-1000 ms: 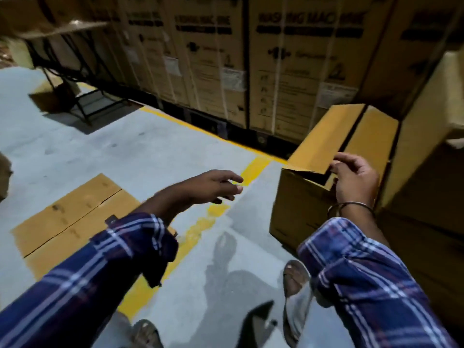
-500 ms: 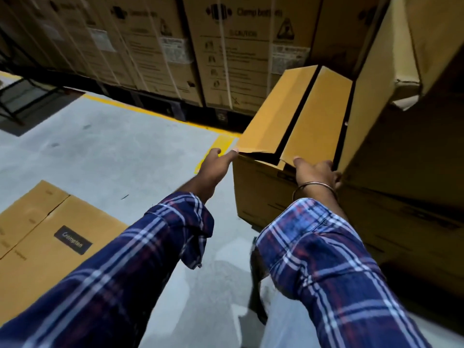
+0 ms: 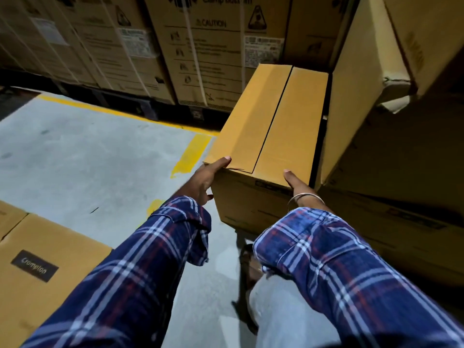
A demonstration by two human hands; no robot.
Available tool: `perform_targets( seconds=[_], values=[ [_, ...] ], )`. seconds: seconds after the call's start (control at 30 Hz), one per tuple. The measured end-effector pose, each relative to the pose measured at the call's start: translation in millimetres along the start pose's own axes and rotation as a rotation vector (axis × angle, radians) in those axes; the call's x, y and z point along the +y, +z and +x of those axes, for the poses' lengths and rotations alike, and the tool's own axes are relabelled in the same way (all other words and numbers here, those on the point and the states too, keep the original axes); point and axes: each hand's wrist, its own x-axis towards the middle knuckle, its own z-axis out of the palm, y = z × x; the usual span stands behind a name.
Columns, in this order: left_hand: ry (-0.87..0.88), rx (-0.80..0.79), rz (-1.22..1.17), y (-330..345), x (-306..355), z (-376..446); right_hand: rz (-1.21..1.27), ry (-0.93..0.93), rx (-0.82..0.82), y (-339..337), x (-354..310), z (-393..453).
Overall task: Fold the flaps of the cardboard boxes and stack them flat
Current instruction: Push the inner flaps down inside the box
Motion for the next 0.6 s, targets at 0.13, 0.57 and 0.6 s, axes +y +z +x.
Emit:
perform_targets(
  seconds=[0.13,0.57,0.6],
  values=[
    [0.031,0.003,-0.007,3,-10,9,0.035,-0.057,-0.056,-4,7,-8],
    [0.126,-0.034,-0.172,4,-24,0,0.319,-0.121,-0.042,-2,32,-22],
    [0.124,-0.033,-0.192,1,-27,2,0.305,-0.128,-0.045,1,33,-22]
  ],
)
